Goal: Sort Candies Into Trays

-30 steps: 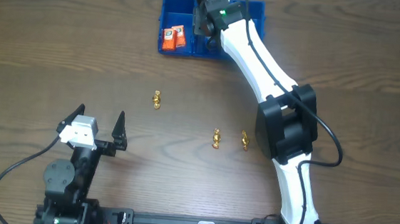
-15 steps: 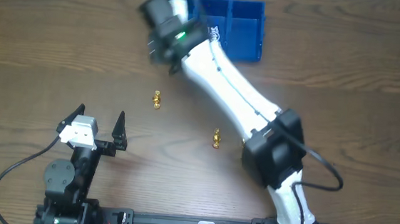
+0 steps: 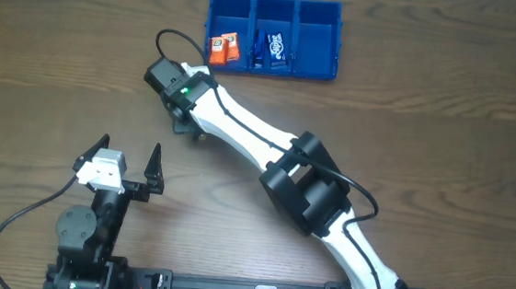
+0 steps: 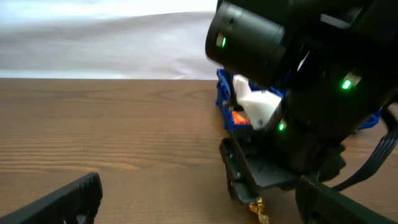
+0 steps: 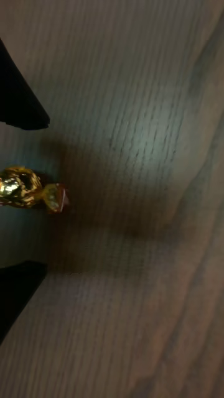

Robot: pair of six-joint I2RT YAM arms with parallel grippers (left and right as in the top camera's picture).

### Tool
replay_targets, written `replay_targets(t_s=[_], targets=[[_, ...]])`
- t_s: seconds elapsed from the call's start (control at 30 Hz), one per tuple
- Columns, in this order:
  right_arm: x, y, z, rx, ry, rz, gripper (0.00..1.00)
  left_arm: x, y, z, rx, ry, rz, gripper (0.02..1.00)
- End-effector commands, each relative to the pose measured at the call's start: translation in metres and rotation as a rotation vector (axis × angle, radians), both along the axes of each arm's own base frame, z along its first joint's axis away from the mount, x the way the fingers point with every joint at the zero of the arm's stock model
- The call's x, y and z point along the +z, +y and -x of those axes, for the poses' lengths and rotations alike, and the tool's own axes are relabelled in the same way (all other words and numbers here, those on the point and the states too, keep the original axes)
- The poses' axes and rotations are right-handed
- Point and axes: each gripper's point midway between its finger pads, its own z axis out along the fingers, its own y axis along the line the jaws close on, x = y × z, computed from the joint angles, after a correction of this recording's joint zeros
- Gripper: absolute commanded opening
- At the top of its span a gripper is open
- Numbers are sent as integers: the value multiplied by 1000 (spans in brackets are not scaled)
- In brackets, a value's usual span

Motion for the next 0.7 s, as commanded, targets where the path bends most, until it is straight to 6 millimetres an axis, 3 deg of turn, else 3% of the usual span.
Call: replay_targets(t_s=[0.03,0.3,0.7], targets=[[-11,1,4,-54,34,-16,684,-16,-2,1,-17,43,-14,998],[-25,-1,20,-91,114,-7,619,-16,-2,1,-17,43,-14,998],[-27,-2,20,-92,116,-5,159,-16,-2,1,-16,43,-14,998]])
